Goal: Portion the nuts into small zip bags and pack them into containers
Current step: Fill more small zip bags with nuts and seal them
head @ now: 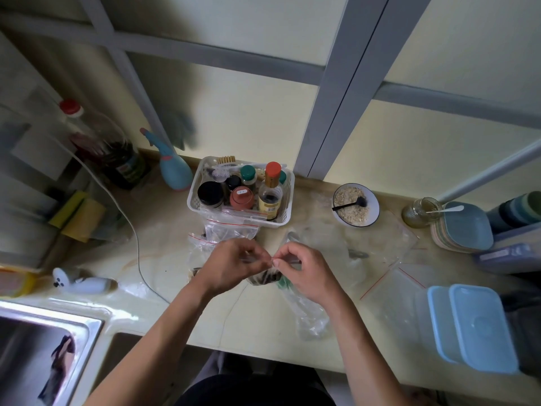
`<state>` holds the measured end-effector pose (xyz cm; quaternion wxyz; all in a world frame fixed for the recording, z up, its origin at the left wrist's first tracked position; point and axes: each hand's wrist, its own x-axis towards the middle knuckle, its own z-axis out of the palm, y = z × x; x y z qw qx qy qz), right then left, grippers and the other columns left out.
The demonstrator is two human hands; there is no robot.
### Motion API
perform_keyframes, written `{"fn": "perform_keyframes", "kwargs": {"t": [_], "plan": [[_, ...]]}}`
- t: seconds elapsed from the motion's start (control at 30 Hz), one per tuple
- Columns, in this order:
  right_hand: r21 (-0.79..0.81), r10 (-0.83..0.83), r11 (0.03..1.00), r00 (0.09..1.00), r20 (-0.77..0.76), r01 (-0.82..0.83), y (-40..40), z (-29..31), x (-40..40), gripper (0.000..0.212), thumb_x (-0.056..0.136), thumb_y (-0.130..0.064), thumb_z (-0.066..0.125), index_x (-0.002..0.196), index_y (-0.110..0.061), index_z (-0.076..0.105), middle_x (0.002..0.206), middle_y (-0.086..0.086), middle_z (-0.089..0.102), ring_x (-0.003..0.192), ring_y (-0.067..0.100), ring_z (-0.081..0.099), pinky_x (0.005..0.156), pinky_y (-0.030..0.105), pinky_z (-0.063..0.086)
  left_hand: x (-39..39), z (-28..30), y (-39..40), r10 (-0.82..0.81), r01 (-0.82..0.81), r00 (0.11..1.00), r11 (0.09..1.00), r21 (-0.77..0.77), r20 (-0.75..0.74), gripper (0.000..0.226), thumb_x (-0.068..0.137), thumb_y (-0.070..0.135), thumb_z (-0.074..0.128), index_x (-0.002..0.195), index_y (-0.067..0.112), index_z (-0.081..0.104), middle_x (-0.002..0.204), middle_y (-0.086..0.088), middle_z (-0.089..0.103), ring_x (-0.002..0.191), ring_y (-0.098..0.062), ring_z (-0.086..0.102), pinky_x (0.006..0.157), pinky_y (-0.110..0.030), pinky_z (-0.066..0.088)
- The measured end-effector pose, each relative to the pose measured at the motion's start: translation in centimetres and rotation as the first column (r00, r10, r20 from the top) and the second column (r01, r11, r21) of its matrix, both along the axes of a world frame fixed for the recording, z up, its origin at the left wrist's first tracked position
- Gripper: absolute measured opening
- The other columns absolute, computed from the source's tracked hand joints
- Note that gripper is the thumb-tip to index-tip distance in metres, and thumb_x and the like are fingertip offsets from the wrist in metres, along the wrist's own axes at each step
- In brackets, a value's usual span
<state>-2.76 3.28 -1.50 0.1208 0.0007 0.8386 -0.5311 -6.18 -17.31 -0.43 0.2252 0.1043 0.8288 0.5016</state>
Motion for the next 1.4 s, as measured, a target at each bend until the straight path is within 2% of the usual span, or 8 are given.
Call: {"fn": "perform_keyframes", "kwargs": {"t": [0.23,0.47,0.6,0.67,0.87,1.0,1.07,1.4], "plan": [[0.112,0.0,0.994,0.999,-0.038,0.004,-0.3,-0.5,-0.1,0.01,0.091,-0.015,0.071,0.083,-0.021,0.068,0.082,-0.006,0.071,0.081,0.009,0.068,0.079,0.032,0.057,0.2,0.1,0.4,0.03,-0.032,0.999,0.999,-0.037,-0.035,0.015,0.08,0.034,0.083,0.073,0.023,0.076,0.07,0.011,0.072,0.066,-0.003,0.062,0.062,-0.013,0.043],[0.193,-0.077,0.976,0.987,-0.141,0.104,-1.4,-1.3,0.0,0.011,0.088,-0.017,0.074,0.08,-0.018,0.066,0.08,-0.007,0.069,0.077,0.011,0.067,0.073,0.04,0.057,0.5,-0.3,0.8,0.099,-0.102,0.994,0.993,-0.061,-0.052,0.016,0.081,0.033,0.082,0.068,0.028,0.074,0.065,0.01,0.07,0.062,-0.004,0.061,0.063,-0.022,0.047],[0.053,-0.113,0.992,0.993,-0.026,0.114,-1.0,-0.9,-0.1,0.005,0.089,-0.015,0.076,0.085,-0.016,0.072,0.084,-0.006,0.075,0.083,0.005,0.071,0.077,0.028,0.058,0.6,0.3,0.7,0.12,-0.12,0.993,0.993,0.013,-0.005,0.011,0.083,0.027,0.082,0.074,0.022,0.077,0.071,0.01,0.074,0.065,-0.002,0.064,0.065,-0.017,0.047],[-0.028,-0.088,0.996,0.995,0.044,0.09,-0.3,-0.8,-0.1,0.004,0.089,-0.019,0.076,0.09,-0.019,0.072,0.088,-0.008,0.075,0.086,0.004,0.07,0.079,0.023,0.053,0.6,0.4,0.5,0.098,-0.099,0.995,0.994,0.054,0.032,0.01,0.083,0.028,0.081,0.076,0.022,0.077,0.074,0.006,0.074,0.066,-0.008,0.064,0.066,-0.022,0.05],[-0.193,-0.086,0.974,0.984,0.157,0.116,1.0,-1.0,-0.1,0.009,0.09,-0.025,0.075,0.092,-0.017,0.072,0.086,-0.007,0.071,0.082,0.008,0.063,0.078,0.031,0.048,0.4,0.3,0.2,0.056,-0.06,0.997,0.996,0.068,0.049,0.012,0.088,0.024,0.077,0.078,0.02,0.071,0.07,0.005,0.068,0.064,-0.004,0.056,0.063,-0.021,0.045],[-0.179,-0.072,0.979,0.987,0.141,0.097,0.5,-1.1,-0.2,0.008,0.089,-0.026,0.074,0.091,-0.019,0.075,0.089,0.002,0.076,0.084,0.016,0.07,0.082,0.042,0.055,0.2,0.4,0.8,-0.01,0.01,1.0,1.0,-0.028,-0.006,0.015,0.086,0.04,0.078,0.082,0.028,0.07,0.073,0.008,0.068,0.06,-0.003,0.055,0.058,-0.018,0.044],[-0.158,-0.083,0.982,0.987,0.138,0.105,0.4,-1.2,-0.2,0.006,0.089,-0.025,0.074,0.091,-0.021,0.076,0.089,0.001,0.076,0.085,0.017,0.071,0.082,0.042,0.056,0.1,0.5,1.1,-0.024,0.022,0.999,0.999,-0.046,-0.04,0.015,0.086,0.037,0.078,0.076,0.03,0.069,0.067,0.014,0.065,0.056,-0.002,0.052,0.055,-0.014,0.038],[0.112,-0.177,0.978,0.984,-0.008,0.177,-1.0,-1.3,-0.2,0.01,0.089,-0.02,0.076,0.081,-0.018,0.071,0.081,-0.009,0.072,0.078,0.003,0.062,0.068,0.015,0.047,0.5,-0.5,1.8,0.068,-0.077,0.99,0.995,-0.068,-0.125,0.019,0.084,0.021,0.077,0.068,0.023,0.067,0.057,0.012,0.058,0.054,-0.004,0.049,0.054,-0.016,0.036]]}}
